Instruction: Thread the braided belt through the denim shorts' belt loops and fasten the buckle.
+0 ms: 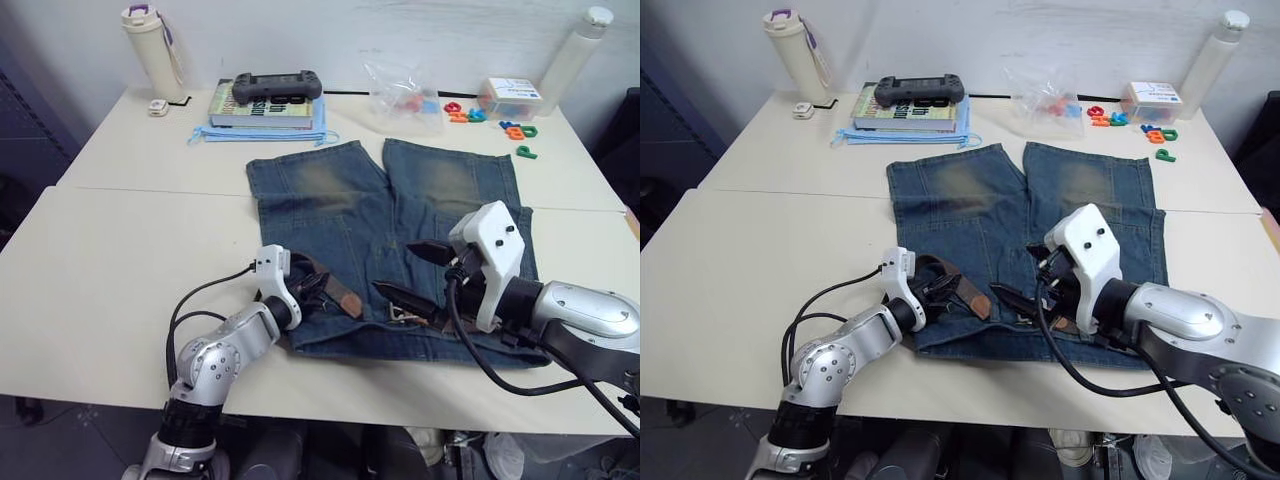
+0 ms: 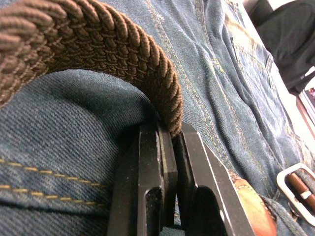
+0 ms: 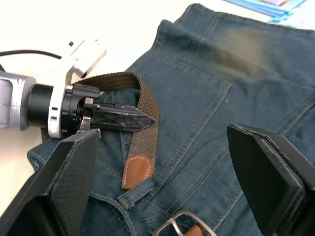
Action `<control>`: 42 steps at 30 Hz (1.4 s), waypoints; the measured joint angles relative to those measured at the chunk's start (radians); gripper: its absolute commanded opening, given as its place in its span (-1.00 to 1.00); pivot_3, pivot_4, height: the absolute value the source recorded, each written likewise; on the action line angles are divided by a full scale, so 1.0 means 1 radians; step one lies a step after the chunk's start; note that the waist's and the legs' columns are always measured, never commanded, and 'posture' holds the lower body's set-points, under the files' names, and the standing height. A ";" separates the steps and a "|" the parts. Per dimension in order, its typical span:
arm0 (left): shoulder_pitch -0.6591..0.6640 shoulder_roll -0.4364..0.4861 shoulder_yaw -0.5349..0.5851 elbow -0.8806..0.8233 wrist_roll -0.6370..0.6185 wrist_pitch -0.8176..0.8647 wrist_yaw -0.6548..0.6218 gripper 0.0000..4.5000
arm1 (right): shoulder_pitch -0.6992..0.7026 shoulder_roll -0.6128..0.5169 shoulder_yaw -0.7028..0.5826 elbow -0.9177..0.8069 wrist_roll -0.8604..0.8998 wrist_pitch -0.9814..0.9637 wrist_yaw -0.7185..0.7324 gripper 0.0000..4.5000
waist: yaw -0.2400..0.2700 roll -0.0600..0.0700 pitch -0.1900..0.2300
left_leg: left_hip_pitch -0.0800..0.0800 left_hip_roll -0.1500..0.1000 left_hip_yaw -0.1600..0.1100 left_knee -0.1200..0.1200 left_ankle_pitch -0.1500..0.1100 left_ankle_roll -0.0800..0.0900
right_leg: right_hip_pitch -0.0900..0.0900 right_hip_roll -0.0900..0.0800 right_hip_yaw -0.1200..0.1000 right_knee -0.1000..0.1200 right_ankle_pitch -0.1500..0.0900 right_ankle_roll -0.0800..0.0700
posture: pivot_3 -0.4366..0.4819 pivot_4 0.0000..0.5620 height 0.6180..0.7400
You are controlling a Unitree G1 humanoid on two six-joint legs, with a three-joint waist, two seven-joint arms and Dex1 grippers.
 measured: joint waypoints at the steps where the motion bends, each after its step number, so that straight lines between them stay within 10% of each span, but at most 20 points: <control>1: -0.006 0.000 0.003 0.008 0.005 0.001 -0.010 -1.00 | 0.008 0.000 0.000 -0.001 0.000 -0.001 -0.006 0.95 | -0.001 0.000 0.000 | 0.000 0.000 0.000 -0.001 0.001 0.000 | 0.000 0.000 0.000 0.000 0.000 0.000 | -0.05 -0.47 -0.32; 11: 0.053 -0.053 0.093 -0.145 -0.073 0.199 0.064 -1.00 | 0.018 0.004 0.002 -0.001 -0.001 -0.023 -0.031 0.95 | -0.016 0.000 0.000 | -0.001 0.000 -0.001 -0.004 0.001 0.001 | -0.001 0.000 -0.001 -0.005 0.001 0.000 | -0.05 -0.47 -0.32; 19: 0.053 -0.247 0.207 -0.215 -0.229 0.368 0.414 -1.00 | 0.048 0.004 0.005 -0.012 -0.001 -0.041 -0.024 0.95 | -0.010 -0.001 0.001 | -0.001 0.000 -0.001 -0.003 0.002 0.001 | 0.001 0.000 -0.001 -0.007 0.002 0.002 | -0.05 -0.47 -0.32; 29: 0.076 -0.254 0.167 -0.297 -0.409 0.361 0.791 -1.00 | 0.062 0.004 0.006 -0.012 -0.029 -0.044 0.023 0.95 | -0.016 -0.001 0.000 | 0.000 0.000 0.000 -0.003 0.002 -0.001 | 0.000 0.001 0.000 -0.004 0.002 0.002 | -0.05 -0.47 -0.32; 42: 0.083 -0.242 0.064 -0.154 -0.604 0.188 0.713 -1.00 | 0.071 -0.001 0.042 -0.008 -0.136 -0.041 0.108 0.95 | 0.012 -0.001 0.001 | -0.002 -0.001 0.000 -0.002 0.003 0.000 | 0.000 0.000 0.000 -0.005 0.002 0.002 | -0.05 -0.47 -0.32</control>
